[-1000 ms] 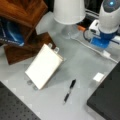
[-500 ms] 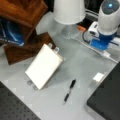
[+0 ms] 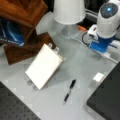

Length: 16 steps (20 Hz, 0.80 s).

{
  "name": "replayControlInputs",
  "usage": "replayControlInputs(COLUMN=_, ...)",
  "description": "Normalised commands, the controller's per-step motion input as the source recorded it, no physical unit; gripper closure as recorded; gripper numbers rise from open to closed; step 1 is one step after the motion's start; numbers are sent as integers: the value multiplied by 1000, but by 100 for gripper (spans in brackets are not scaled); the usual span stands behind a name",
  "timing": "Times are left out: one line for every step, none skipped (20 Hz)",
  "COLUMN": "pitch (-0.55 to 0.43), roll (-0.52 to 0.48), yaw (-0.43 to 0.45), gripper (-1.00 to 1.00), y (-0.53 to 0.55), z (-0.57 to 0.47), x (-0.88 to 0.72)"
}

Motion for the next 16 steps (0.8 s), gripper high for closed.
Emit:
replayControlInputs(pitch=-565, roll=130, yaw=31, gripper=100, y=-233, z=-436, x=-789)
replayControlInputs(pitch=-565, roll=128, yaw=32, gripper=100, y=-232, z=-439, x=-795)
replayControlInputs(pitch=-567, roll=129, yaw=33, gripper=100, y=-231, z=-443, x=-805)
replayControlInputs(pitch=-574, roll=127, yaw=34, gripper=100, y=-228, z=-446, x=-816)
replayControlInputs(pitch=-575, roll=121, yaw=35, gripper=100, y=-224, z=-460, x=-838)
replayControlInputs(pitch=-576, roll=115, yaw=36, gripper=100, y=-220, z=-479, x=-863)
replayControlInputs(pitch=-577, roll=110, yaw=37, gripper=100, y=-216, z=-487, x=-886)
replayControlInputs(pitch=-582, roll=101, yaw=38, gripper=100, y=-221, z=-502, x=-907)
replayControlInputs(pitch=-588, roll=94, yaw=43, gripper=100, y=-226, z=-518, x=-936)
replayControlInputs(pitch=-585, roll=88, yaw=47, gripper=100, y=-232, z=-524, x=-958)
replayControlInputs(pitch=-574, roll=86, yaw=48, gripper=100, y=-234, z=-521, x=-974)
replayControlInputs(pitch=-554, roll=89, yaw=50, gripper=100, y=-239, z=-497, x=-989)
replayControlInputs(pitch=-501, roll=97, yaw=49, gripper=100, y=-239, z=-446, x=-1000)
replayControlInputs(pitch=-466, roll=107, yaw=51, gripper=100, y=-235, z=-377, x=-1000)
replayControlInputs(pitch=-426, roll=109, yaw=50, gripper=100, y=-217, z=-294, x=-1000)
replayControlInputs(pitch=-391, roll=106, yaw=45, gripper=100, y=-199, z=-213, x=-1000)
